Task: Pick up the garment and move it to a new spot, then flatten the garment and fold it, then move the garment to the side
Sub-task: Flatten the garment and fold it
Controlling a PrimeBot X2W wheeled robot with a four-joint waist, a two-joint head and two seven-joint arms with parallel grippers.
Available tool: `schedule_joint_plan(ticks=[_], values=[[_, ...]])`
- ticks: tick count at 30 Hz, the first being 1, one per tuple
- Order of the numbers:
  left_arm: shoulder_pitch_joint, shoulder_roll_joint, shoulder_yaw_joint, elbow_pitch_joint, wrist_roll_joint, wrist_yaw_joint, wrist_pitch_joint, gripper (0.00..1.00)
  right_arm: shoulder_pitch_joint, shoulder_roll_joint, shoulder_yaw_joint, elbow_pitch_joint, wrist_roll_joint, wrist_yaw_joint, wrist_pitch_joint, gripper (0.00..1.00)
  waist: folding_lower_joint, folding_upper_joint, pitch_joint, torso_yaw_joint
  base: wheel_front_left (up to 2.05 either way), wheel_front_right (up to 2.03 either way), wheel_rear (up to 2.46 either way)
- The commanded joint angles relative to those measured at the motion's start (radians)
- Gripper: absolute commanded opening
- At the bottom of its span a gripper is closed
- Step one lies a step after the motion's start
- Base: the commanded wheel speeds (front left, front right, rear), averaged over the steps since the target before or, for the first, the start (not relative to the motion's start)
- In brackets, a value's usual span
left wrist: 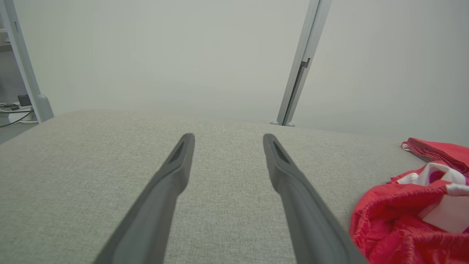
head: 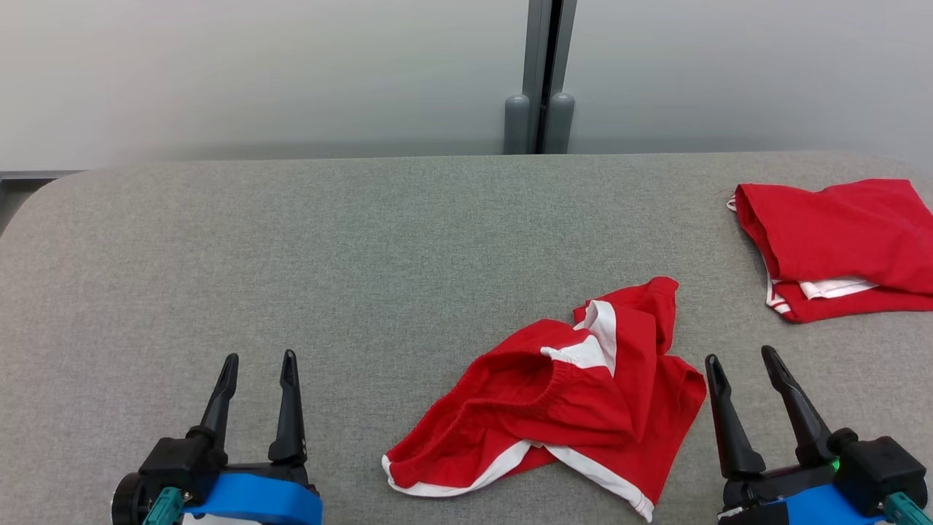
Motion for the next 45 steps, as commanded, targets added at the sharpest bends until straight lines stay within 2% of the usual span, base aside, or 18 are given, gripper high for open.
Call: schedule_joint_plan(ticks=[1,11,15,20,21,27,31,39,44,45], values=[[-0.009,0.0,-0.001,-0.004,0.007,-0.004,-0.002,1.0,-0.012,0.009,-0.013,0.015,0.003,0.0,-0.005,1.0,0.0,0.0,0.0,0.001,0.0,0.0,0.0],[-0.026,-0.001,0.008,-0.019,0.061,-0.01,-0.002,1.0,-0.039,0.037,-0.048,0.096,-0.011,0.0,-0.005,1.0,0.0,0.0,0.012,-0.006,0.0,0.0,0.0],[-0.049,-0.001,-0.027,-0.043,0.079,-0.012,-0.002,1.0,-0.051,0.04,-0.05,0.098,-0.01,0.0,-0.005,1.0,0.0,0.0,0.019,-0.017,0.0,0.0,0.0],[-0.091,0.002,-0.17,-0.047,0.09,-0.018,-0.002,1.0,-0.055,0.041,-0.052,0.096,-0.009,0.0,-0.005,1.0,0.0,0.0,0.027,-0.039,0.0,0.0,0.0],[-0.091,0.002,-0.17,-0.047,0.09,-0.018,-0.002,1.0,-0.055,0.041,-0.052,0.096,-0.009,0.0,-0.005,1.0,0.0,0.0,0.027,-0.039,0.0,0.0,0.0],[-0.151,0.064,-0.423,-0.016,0.032,-0.017,-0.002,1.0,-0.063,0.042,-0.052,0.096,-0.003,0.0,-0.005,1.0,0.0,0.0,0.041,-0.075,0.0,0.0,0.0],[-0.199,0.1,-0.541,0.039,-0.025,-0.017,-0.002,1.0,-0.07,0.043,-0.052,0.095,0.001,0.0,-0.005,1.0,0.0,0.0,0.055,-0.102,0.0,0.0,0.0],[-0.284,0.143,-0.693,0.19,-0.123,-0.017,-0.002,1.0,-0.079,0.045,-0.055,0.096,0.009,0.0,-0.005,1.0,0.0,0.0,0.086,-0.162,0.0,0.0,0.0],[-0.352,0.14,-0.761,0.268,-0.167,-0.017,-0.002,1.0,-0.089,0.046,-0.052,0.095,0.012,0.0,-0.005,1.0,0.0,0.0,0.103,-0.179,0.0,0.0,0.0],[-0.367,0.136,-0.769,0.285,-0.176,-0.017,-0.002,0.93,-0.09,0.046,-0.052,0.096,0.012,0.0,-0.005,1.0,0.0,0.0,0.105,-0.181,0.0,0.0,0.0]])
